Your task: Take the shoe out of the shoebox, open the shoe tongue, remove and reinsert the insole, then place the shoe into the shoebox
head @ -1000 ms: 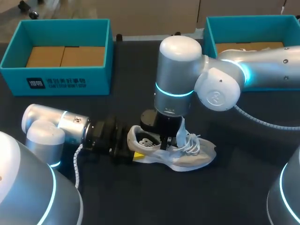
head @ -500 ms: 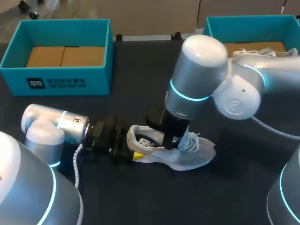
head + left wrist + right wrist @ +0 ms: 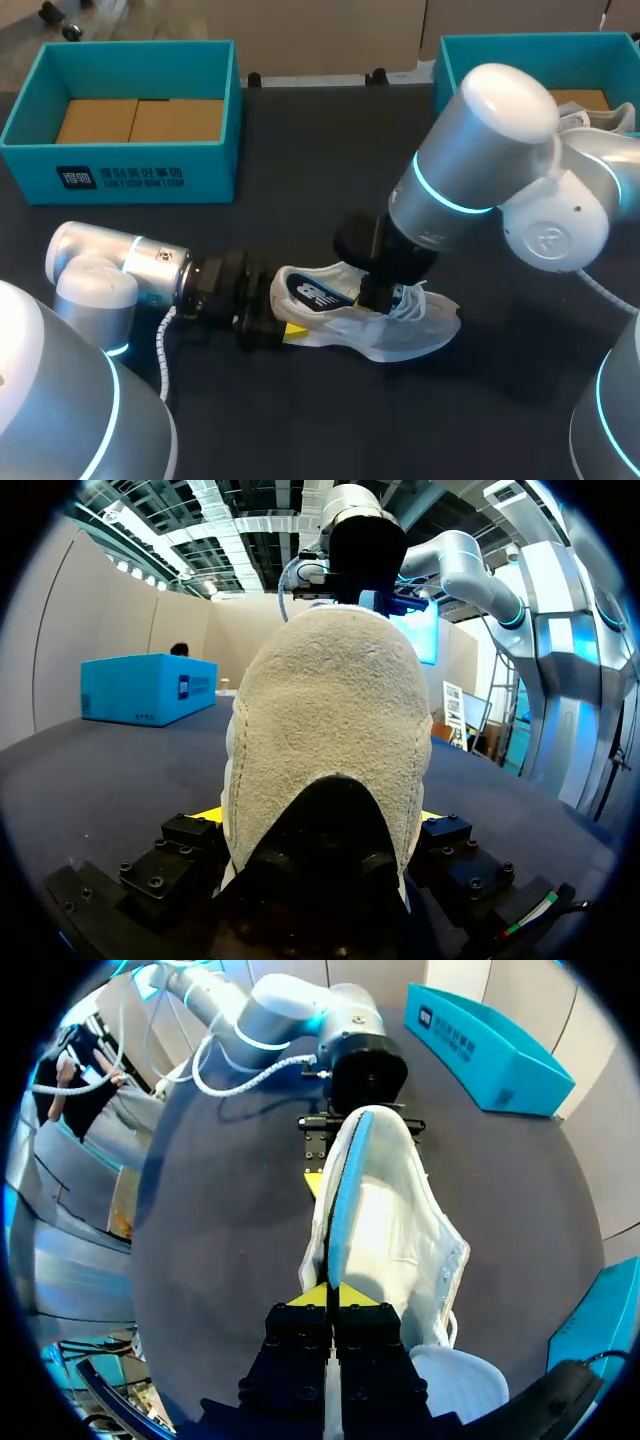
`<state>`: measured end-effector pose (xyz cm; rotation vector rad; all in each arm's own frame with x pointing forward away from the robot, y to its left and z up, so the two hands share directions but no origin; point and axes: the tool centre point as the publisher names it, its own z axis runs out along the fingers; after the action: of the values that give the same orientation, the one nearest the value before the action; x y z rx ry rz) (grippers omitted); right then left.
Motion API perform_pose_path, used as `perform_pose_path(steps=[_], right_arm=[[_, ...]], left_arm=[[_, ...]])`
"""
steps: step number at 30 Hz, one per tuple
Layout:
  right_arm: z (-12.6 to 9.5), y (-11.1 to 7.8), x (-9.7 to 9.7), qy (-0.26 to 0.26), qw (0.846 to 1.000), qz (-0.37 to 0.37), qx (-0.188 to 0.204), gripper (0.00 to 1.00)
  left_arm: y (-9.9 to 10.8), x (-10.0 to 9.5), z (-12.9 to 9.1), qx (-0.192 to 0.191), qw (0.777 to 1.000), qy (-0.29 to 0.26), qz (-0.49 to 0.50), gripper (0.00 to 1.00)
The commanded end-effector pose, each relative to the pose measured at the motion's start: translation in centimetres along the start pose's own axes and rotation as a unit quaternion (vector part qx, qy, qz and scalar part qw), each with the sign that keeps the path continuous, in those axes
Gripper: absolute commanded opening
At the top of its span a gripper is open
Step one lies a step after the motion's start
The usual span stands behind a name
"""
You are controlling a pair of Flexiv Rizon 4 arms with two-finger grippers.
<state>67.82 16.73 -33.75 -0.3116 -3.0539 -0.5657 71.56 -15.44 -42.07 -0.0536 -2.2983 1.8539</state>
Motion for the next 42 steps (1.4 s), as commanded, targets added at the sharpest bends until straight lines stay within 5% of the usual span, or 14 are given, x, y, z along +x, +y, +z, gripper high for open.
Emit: perform_pose_path(steps=[1,14,28,33,37,42], right_arm=[[-0.1,0.2,0.0,0.005,1.000,-0.010,-0.012,0.00],[-1.8,2.0,0.4,0.027,0.997,-0.068,-0.026,0.00],[-0.7,5.2,0.1,0.068,0.989,-0.129,0.021,0.00],[-0.7,5.3,-0.2,0.064,0.989,-0.128,0.021,0.13],[-0.9,5.3,-0.4,0.062,0.990,-0.122,0.024,0.42],[-1.4,5.1,-1.1,0.053,0.993,-0.105,0.024,0.46]], left_arm=[[0.2,-0.2,0.2,0.000,1.000,-0.001,0.000,0.00],[0.2,-0.2,0.2,0.000,1.000,-0.001,0.000,0.00],[0.2,-0.2,0.2,0.000,1.000,-0.001,0.000,0.00],[0.2,-0.2,0.2,0.000,1.000,-0.001,0.000,0.00],[0.2,-0.2,0.2,0.000,1.000,-0.001,0.000,0.00],[0.2,-0.2,0.2,0.000,1.000,-0.001,0.000,0.00]])
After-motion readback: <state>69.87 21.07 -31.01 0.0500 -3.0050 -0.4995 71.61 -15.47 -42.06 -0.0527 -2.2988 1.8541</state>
